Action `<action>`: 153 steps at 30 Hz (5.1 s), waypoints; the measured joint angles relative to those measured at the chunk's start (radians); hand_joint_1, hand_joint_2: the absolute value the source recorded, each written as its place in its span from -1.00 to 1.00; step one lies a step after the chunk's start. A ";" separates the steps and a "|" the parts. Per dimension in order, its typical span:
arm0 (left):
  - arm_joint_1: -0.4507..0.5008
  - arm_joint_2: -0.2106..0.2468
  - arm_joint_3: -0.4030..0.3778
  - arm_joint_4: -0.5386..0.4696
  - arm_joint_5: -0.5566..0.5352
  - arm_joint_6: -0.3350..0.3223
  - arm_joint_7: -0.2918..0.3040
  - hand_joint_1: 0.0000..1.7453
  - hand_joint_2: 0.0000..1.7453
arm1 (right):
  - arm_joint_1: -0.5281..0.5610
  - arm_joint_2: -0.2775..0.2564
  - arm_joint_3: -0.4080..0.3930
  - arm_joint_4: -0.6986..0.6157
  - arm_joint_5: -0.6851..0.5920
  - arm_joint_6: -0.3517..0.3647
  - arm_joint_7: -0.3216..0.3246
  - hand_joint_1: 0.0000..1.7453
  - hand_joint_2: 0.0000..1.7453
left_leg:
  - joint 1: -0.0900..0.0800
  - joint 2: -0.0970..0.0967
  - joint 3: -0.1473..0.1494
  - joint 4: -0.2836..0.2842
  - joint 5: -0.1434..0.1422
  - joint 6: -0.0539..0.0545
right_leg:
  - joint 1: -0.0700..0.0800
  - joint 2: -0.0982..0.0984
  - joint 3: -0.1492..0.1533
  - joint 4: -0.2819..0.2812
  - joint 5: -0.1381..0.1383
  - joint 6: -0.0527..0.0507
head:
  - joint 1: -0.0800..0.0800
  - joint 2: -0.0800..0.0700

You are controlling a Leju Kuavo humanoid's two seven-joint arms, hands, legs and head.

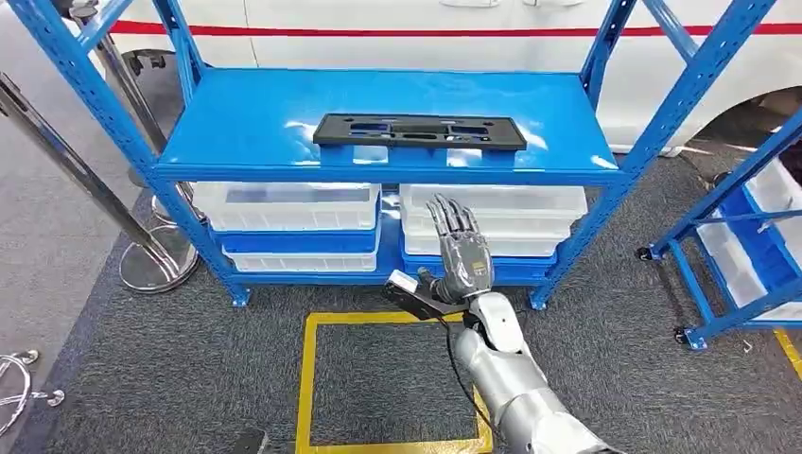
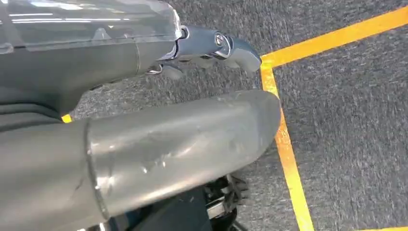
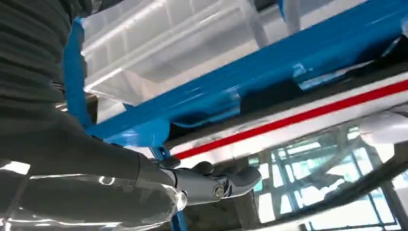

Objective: Take the parts from the cabinet and place them on the table.

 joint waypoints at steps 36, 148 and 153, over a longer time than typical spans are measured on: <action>-0.014 -0.006 -0.016 0.005 0.018 0.002 0.003 -1.00 -1.00 | -0.023 -0.012 -0.193 0.055 -0.129 -0.001 -0.084 -1.00 1.00 | -0.008 -0.003 0.006 0.001 -0.014 -0.018 | 0.018 0.004 0.108 -0.256 0.107 -0.032 | 0.001 0.000; -0.041 -0.026 -0.059 0.005 0.012 0.089 0.014 -1.00 -1.00 | 0.203 0.079 -0.325 -0.498 0.167 -0.001 -0.340 -1.00 1.00 | -0.003 0.013 0.031 -0.015 -0.010 0.007 | 0.002 -0.001 0.047 -0.176 0.078 -0.005 | 0.000 0.000; -0.032 -0.027 -0.059 0.005 0.011 0.088 0.011 -1.00 -1.00 | 0.214 0.078 -0.325 -0.478 0.223 -0.001 -0.309 -1.00 1.00 | -0.002 0.014 0.007 -0.008 0.002 0.002 | -0.004 -0.002 -0.004 0.009 0.009 0.010 | 0.000 0.000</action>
